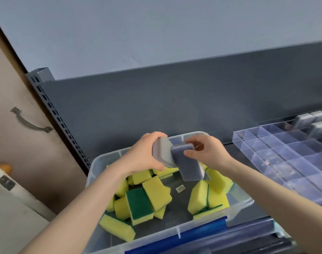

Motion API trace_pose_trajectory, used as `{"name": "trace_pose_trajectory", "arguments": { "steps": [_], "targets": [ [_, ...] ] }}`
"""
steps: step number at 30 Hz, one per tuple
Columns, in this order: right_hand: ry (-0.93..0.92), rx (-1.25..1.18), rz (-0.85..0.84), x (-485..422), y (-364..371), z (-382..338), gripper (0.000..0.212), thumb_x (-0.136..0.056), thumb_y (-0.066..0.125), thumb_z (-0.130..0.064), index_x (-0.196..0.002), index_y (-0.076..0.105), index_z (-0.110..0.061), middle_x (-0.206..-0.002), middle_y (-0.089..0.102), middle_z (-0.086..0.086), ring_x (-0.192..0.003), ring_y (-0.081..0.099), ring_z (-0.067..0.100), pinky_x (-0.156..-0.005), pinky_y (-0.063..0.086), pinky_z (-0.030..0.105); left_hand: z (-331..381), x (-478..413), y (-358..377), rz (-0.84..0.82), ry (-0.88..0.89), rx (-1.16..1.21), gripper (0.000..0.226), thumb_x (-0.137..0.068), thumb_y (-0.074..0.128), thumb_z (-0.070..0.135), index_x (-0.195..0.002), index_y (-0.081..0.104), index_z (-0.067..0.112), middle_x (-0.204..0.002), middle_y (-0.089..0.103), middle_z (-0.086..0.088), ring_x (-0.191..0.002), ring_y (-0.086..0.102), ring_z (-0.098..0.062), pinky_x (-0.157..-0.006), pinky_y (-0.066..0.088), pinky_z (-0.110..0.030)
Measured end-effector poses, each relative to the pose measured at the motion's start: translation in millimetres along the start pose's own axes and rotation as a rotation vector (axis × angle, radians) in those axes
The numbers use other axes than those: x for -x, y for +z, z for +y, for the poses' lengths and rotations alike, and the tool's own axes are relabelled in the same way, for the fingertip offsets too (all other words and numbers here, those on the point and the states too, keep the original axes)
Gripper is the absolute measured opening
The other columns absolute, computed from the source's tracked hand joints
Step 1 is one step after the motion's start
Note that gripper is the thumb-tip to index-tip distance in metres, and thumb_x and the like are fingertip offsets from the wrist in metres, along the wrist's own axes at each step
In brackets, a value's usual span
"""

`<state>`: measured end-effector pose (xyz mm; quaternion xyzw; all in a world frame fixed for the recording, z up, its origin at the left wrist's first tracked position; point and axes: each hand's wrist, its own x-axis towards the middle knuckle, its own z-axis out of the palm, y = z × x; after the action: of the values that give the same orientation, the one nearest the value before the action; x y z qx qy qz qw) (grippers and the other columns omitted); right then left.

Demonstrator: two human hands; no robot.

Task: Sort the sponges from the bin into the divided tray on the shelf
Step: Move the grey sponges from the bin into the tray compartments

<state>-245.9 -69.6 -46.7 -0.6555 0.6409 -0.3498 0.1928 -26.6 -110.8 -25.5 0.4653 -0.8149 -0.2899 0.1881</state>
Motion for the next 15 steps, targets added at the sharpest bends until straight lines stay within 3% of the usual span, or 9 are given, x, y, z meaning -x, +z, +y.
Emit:
{"name": "trace_pose_trajectory", "arguments": {
  "steps": [3,7,10,12,15],
  "targets": [
    [0.026,-0.011,0.012,8,-7,3,0.025,-0.075,0.072,-0.029,-0.100,0.067,-0.028,-0.085,0.067,-0.009,-0.077,0.060,0.009,-0.066,0.044,0.016,5,-4,2,0.024,0.068,-0.057,0.067,-0.056,0.079,0.016,-0.111,0.047,0.038,-0.104,0.050,0.016,-0.088,0.049,0.004,-0.059,0.036,-0.016],
    [0.054,-0.060,0.123,13,-38,6,0.024,-0.074,0.074,-0.028,-0.096,0.066,-0.030,-0.083,0.067,-0.014,-0.074,0.062,0.004,-0.063,0.045,0.008,18,-14,-4,0.088,0.055,-0.024,0.066,-0.058,0.078,0.039,-0.115,0.046,0.042,-0.104,0.051,0.019,-0.087,0.051,-0.002,-0.063,0.041,-0.021],
    [0.085,-0.163,0.188,20,-68,12,0.022,-0.074,0.075,-0.024,-0.091,0.065,-0.032,-0.084,0.070,-0.011,-0.078,0.067,0.009,-0.076,0.056,0.028,39,-27,-4,0.093,0.119,0.010,0.056,-0.064,0.075,0.051,-0.114,0.049,0.047,-0.108,0.051,0.022,-0.095,0.050,-0.001,-0.071,0.040,-0.022],
    [0.102,-0.222,0.228,29,-87,18,0.022,-0.074,0.075,-0.021,-0.093,0.067,-0.030,-0.086,0.071,-0.007,-0.081,0.068,0.013,-0.080,0.057,0.040,59,-38,1,0.122,0.169,0.010,0.040,-0.065,0.074,0.056,-0.098,0.057,0.039,-0.098,0.056,0.017,-0.088,0.053,-0.001,-0.067,0.040,-0.023],
    [0.130,-0.233,0.316,45,-116,32,0.025,-0.075,0.075,-0.021,-0.098,0.067,-0.027,-0.085,0.070,-0.005,-0.078,0.067,0.016,-0.081,0.056,0.045,93,-56,19,0.195,0.236,-0.010,0.035,-0.068,0.072,0.058,-0.075,0.054,0.028,-0.083,0.052,0.008,-0.073,0.050,-0.005,-0.059,0.035,-0.025]
  ]
}}
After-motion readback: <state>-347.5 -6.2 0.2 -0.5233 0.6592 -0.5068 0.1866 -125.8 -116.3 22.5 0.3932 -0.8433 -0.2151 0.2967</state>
